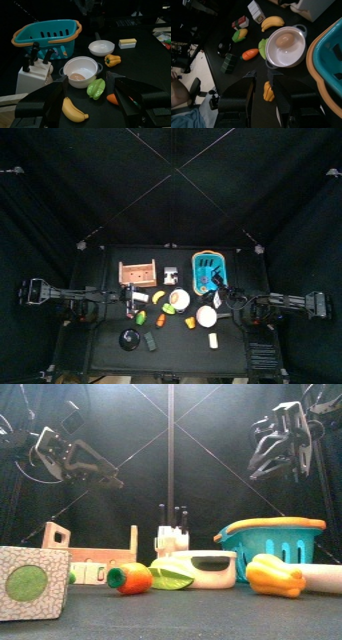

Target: Grab squash

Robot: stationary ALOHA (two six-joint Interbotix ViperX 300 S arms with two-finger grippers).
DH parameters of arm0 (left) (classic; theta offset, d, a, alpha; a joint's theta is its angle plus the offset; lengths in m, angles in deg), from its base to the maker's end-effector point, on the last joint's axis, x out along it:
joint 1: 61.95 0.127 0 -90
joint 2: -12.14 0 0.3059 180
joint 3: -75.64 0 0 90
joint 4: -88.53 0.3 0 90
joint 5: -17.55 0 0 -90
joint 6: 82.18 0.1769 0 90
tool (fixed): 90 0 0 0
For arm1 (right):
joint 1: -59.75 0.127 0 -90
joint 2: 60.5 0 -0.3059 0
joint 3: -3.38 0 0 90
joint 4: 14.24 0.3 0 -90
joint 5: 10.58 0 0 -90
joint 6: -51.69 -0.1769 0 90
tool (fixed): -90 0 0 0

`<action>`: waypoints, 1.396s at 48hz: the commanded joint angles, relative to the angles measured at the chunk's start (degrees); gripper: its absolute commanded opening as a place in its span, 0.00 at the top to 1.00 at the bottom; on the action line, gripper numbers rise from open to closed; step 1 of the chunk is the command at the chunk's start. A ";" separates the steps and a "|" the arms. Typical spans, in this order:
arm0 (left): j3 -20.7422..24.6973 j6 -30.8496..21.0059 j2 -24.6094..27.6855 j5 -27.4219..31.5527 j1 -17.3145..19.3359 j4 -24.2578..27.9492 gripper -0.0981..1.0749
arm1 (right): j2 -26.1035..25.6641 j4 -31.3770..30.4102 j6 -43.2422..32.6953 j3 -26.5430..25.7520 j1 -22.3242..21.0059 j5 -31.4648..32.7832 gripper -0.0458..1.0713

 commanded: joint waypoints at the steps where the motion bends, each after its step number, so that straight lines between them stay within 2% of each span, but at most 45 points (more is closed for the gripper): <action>1: 0.44 -0.09 -0.09 -0.18 0.26 -1.32 0.10 | 1.05 1.41 0.00 -1.76 1.58 -0.26 0.36; 13: -0.09 0.00 -0.09 -0.26 -0.09 -3.96 0.10 | 4.75 4.48 0.00 -4.13 2.02 0.70 0.35; 34: -0.09 0.00 -0.09 -0.18 -0.35 -4.04 0.10 | 10.55 7.21 -0.18 -10.55 3.34 9.84 0.35; 39: -0.18 0.00 -0.09 -0.18 -0.35 -4.04 0.10 | 11.95 6.94 -2.37 -11.69 3.34 12.39 0.35; 45: -0.18 0.00 -0.09 -0.18 -0.35 -4.04 0.10 | 13.36 3.69 -7.82 -13.01 3.52 16.26 0.35; 51: -0.18 0.00 -0.09 -0.18 -0.35 -4.04 0.10 | 13.62 -3.87 -14.41 -13.36 4.66 20.04 0.36; 57: -0.18 0.00 -0.09 -0.18 -0.35 -4.04 0.10 | 13.62 -9.32 -20.65 -12.74 6.77 20.74 0.36; 67: -0.26 0.00 -0.09 -0.18 -0.35 -4.04 0.10 | 14.77 -14.68 -27.51 -11.34 10.90 20.39 0.36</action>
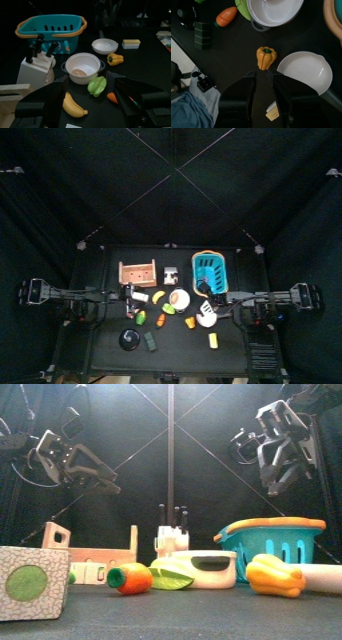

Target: Grab squash

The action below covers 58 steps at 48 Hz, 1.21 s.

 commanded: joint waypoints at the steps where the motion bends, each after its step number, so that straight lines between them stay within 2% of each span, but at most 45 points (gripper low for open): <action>1: 0.53 0.00 -0.09 -0.26 -0.09 -0.18 0.10 | 0.70 -2.20 -2.64 -0.18 2.11 -0.62 0.36; 11: 0.18 0.00 -0.09 -0.26 0.09 -0.18 0.10 | 6.77 -10.72 -7.38 -0.62 6.86 -2.46 0.35; 20: 0.18 0.00 -0.09 -0.26 0.00 -0.18 0.10 | 11.43 -16.00 -10.46 -3.16 8.61 -2.29 0.34; 27: 0.18 -0.09 -0.09 -0.26 0.00 -0.26 0.10 | 14.77 -17.05 -12.30 -4.39 9.76 -2.29 0.31; 42: 0.00 0.00 -0.09 -0.26 0.00 -1.05 0.10 | 20.21 -18.02 -14.68 -6.50 11.43 -2.11 0.13; 58: 0.00 0.00 -0.09 -0.26 0.00 -1.05 0.10 | 25.66 -17.93 -14.59 -9.40 12.57 -0.97 0.12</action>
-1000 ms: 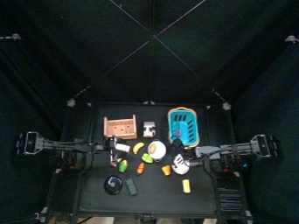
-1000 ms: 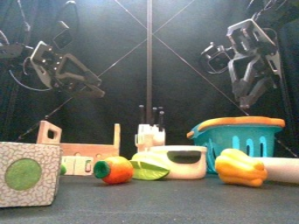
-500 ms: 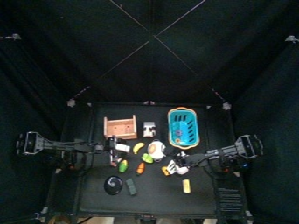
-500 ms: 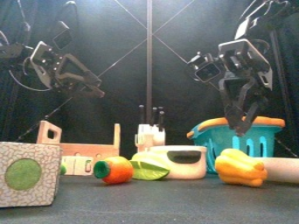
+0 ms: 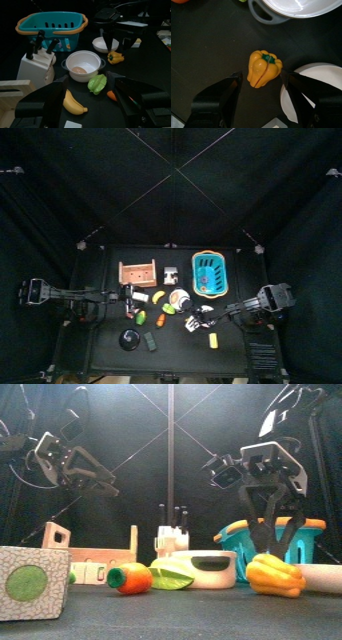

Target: Grab squash

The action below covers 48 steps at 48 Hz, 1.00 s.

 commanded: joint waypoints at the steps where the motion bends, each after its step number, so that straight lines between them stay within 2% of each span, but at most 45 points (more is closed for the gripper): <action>1: 0.53 0.09 -0.18 -0.18 0.00 -0.18 0.10 | 0.09 0.00 0.00 -1.58 0.00 0.88 0.12; 8: 0.53 0.09 -0.18 -0.26 0.00 -0.09 0.10 | 0.35 0.26 -0.18 -1.93 -0.18 2.72 0.12; 48: 0.53 0.09 -0.18 -0.26 0.00 -0.09 0.10 | 5.10 -2.20 0.09 -4.66 -0.18 3.08 0.13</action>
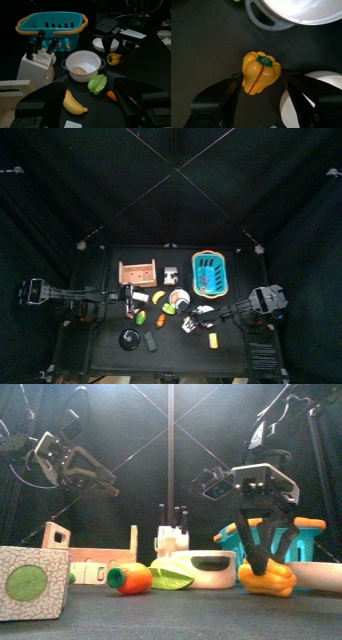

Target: Grab squash

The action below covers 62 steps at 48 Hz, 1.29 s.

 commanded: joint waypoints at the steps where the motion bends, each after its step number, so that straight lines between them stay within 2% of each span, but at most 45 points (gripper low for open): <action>1: 0.53 0.09 -0.18 -0.18 0.00 0.00 0.10 | -0.70 -0.35 0.09 -1.14 -0.09 0.00 0.13; 9: 0.53 0.09 -0.18 -0.26 0.00 0.00 0.10 | -0.53 -0.79 0.00 -1.14 -0.18 0.00 0.17; 26: 0.44 0.09 -0.18 -0.18 0.00 0.00 0.10 | -1.05 -1.14 0.53 -1.32 -0.26 0.00 0.33; 44: 0.44 0.09 -0.18 -0.26 0.00 0.00 0.10 | -2.64 -6.68 0.79 -3.43 0.00 0.00 0.34; 62: 0.35 0.09 -0.18 -0.18 0.00 0.00 0.10 | -2.90 -7.47 0.79 -3.43 0.09 0.70 0.33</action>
